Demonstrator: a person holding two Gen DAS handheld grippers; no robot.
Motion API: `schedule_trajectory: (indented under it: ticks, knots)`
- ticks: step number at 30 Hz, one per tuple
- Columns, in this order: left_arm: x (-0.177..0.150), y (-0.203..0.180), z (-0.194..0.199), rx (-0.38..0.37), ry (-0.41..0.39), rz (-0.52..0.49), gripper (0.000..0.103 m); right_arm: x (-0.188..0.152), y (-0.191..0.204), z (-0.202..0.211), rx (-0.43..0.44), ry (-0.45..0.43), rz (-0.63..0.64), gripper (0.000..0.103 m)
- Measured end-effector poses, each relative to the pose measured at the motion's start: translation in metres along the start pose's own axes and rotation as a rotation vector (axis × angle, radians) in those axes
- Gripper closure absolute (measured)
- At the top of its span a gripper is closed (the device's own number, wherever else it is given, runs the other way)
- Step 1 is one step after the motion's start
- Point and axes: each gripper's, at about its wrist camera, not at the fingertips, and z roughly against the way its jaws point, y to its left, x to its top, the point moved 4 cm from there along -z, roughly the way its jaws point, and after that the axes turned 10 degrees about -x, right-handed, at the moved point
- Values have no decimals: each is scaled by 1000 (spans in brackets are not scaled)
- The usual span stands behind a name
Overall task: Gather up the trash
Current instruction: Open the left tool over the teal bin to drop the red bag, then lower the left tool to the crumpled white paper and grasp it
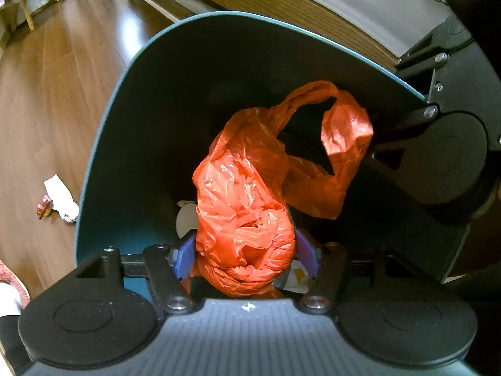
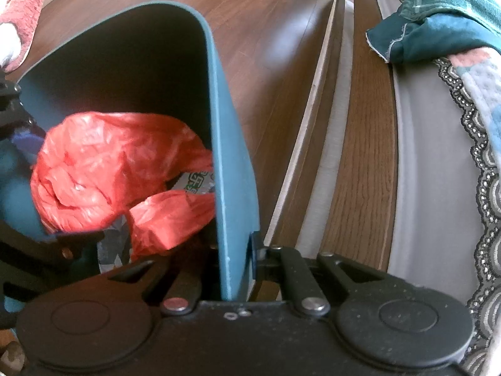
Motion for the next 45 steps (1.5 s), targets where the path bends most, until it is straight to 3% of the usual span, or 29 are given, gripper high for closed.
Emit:
schedule_trajectory:
  ticks: [4,20,26,31,37,45]
  knots:
    - [0,4,2,-23,-10,18,29,0,-4,0,12,-2,-5,96]
    - [-1,18,61,-33,-145,-1,29,1,-8,-5,18,17,-23,96]
    - [-1,60,103,38,-233,14,29,1,-8,-9,-3,31,-22,98]
    - [4,117,110,104,-259,120,29,-2,-5,-12,-20,41,-7,98]
    - [19,180,94,193,-279,201,22,-5,-7,-10,-3,50,-21,95]
    - [48,230,23,151,-209,275,22,-7,-12,-4,39,41,-25,92]
